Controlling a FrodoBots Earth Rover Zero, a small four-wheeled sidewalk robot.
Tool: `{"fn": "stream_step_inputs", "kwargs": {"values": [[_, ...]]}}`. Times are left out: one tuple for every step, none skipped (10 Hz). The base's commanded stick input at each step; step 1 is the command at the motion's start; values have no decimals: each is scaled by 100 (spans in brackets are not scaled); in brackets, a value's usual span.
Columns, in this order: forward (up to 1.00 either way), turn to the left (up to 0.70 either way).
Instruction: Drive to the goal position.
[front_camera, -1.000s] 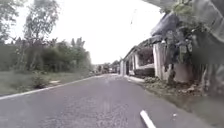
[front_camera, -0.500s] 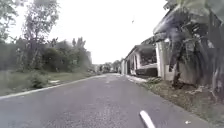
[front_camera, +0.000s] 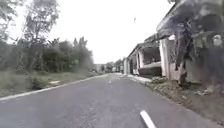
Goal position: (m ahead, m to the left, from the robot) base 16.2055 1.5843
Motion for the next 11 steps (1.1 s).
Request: {"fn": "stream_step_inputs", "kwargs": {"values": [[50,0],[50,-9],[50,-50],[50,-50],[50,-50],[50,-50],[50,-50],[50,-45],[50,-38],[50,-30],[50,-23]]}}
